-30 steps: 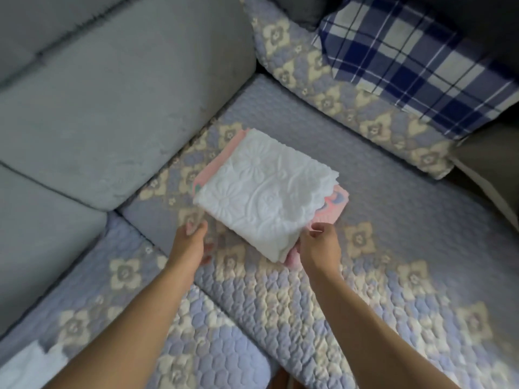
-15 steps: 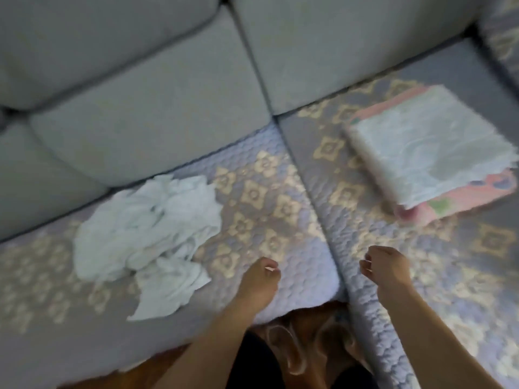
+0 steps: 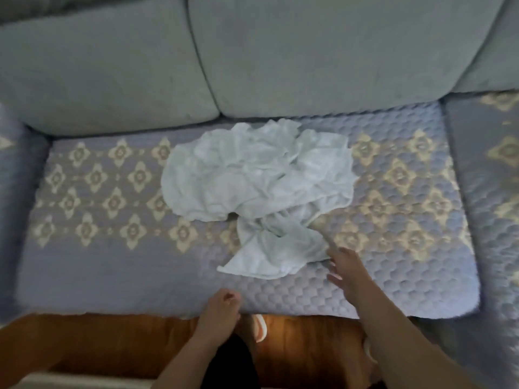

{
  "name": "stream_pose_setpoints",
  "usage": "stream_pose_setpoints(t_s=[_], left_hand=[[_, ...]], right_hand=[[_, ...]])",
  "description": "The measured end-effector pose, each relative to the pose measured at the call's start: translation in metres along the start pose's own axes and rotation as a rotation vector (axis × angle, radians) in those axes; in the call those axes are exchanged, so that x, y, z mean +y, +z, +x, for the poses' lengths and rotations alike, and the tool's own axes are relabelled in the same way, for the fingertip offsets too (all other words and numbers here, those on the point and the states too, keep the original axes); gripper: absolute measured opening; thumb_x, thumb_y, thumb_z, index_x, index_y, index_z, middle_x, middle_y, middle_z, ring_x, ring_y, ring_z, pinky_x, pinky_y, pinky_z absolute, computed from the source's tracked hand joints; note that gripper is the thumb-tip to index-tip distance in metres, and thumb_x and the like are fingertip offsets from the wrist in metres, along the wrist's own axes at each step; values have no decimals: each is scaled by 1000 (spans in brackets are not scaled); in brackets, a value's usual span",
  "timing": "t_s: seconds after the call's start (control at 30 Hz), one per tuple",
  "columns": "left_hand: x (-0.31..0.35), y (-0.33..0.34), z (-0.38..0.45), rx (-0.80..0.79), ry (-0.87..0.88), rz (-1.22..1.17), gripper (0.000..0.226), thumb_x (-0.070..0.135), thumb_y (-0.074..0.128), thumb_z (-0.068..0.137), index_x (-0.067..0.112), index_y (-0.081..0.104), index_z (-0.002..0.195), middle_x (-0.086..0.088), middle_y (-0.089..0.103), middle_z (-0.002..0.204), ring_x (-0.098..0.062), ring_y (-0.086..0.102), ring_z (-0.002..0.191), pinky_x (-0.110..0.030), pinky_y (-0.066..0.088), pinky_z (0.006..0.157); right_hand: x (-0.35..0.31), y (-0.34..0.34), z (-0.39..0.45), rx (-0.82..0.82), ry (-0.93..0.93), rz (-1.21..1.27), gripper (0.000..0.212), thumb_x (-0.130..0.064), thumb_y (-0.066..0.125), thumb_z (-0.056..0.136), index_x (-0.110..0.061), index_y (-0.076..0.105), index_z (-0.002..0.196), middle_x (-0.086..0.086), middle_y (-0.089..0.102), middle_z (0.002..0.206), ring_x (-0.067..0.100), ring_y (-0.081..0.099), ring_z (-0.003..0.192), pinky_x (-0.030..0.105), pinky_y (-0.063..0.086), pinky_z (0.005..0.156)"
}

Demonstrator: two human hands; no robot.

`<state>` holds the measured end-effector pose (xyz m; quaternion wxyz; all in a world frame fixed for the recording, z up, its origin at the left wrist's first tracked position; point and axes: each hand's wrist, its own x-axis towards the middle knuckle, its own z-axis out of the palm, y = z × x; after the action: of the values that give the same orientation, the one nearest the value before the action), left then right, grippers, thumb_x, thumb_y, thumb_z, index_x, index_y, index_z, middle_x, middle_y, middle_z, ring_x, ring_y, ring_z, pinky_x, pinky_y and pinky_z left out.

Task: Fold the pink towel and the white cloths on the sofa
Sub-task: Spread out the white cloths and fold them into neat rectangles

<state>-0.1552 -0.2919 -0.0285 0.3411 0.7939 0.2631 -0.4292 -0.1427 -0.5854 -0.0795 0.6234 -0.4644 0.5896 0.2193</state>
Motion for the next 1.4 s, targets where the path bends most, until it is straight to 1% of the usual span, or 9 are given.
stream_pose_setpoints(t_s=[0.23, 0.43, 0.53, 0.7, 0.83, 0.97, 1.23, 1.3, 1.4], left_hand=[[-23, -137, 52, 84, 39, 201, 30, 19, 53, 90, 13, 55, 60, -4, 60, 60, -22, 59, 61, -34, 42, 61], [24, -154, 5, -112, 176, 117, 10, 14, 59, 93, 20, 67, 97, -7, 70, 97, -19, 64, 84, -36, 53, 84], [61, -146, -60, -327, 375, 178, 42, 25, 71, 90, 30, 53, 128, 2, 56, 131, -4, 56, 111, -16, 44, 91], [131, -125, -171, -376, 710, 90, 82, 46, 78, 77, 40, 34, 146, 20, 40, 146, -3, 42, 135, -35, 39, 113], [187, -133, -237, -123, 889, -298, 16, 23, 60, 99, 29, 63, 114, 8, 70, 103, -4, 66, 100, -11, 49, 79], [223, -170, -286, 113, 1048, -59, 9, 19, 63, 95, 26, 59, 92, 15, 65, 82, 2, 58, 70, -15, 41, 57], [306, -256, -393, 762, 1517, 171, 47, 4, 62, 75, 19, 59, 119, -1, 49, 112, -22, 53, 97, -32, 43, 86], [311, -275, -409, 778, 1571, 181, 48, 7, 57, 83, 23, 59, 128, 2, 48, 119, -16, 52, 102, -30, 42, 94], [310, -294, -419, 770, 1515, 264, 25, 22, 52, 94, 33, 64, 113, 4, 61, 108, -17, 57, 96, -33, 45, 85]], right_hand=[[11, 133, -11, 47, 24, 75, 74, -34, 80, 84, -13, 46, 146, 7, 57, 136, 31, 58, 120, 45, 50, 100], [-12, 114, -130, 123, -118, 367, 38, -12, 63, 94, -8, 58, 131, 10, 70, 111, 29, 69, 99, 43, 58, 87], [-32, 95, -216, 23, -297, 386, 31, -8, 59, 96, -8, 64, 126, 12, 75, 112, 31, 72, 103, 46, 57, 95], [-69, 72, -347, -198, -548, 405, 28, -15, 59, 99, -7, 66, 124, 16, 74, 115, 32, 70, 109, 47, 56, 93], [-114, 38, -405, -264, -684, 498, 16, -8, 57, 99, -2, 64, 112, 16, 75, 105, 28, 73, 95, 37, 59, 70], [-174, -7, -447, -294, -759, 643, 10, -3, 56, 97, -9, 62, 101, 13, 72, 96, 25, 70, 87, 38, 59, 70], [-256, -73, -586, -503, -1288, 611, 19, 6, 53, 91, -6, 66, 97, 8, 72, 92, 22, 70, 88, 36, 59, 85], [-257, -81, -594, -336, -1339, 361, 27, 14, 50, 88, -1, 68, 101, 10, 71, 95, 23, 69, 93, 33, 59, 83], [-252, -90, -569, 300, -1328, -341, 13, 1, 67, 87, -3, 65, 99, 13, 66, 86, 29, 65, 82, 31, 51, 63]])
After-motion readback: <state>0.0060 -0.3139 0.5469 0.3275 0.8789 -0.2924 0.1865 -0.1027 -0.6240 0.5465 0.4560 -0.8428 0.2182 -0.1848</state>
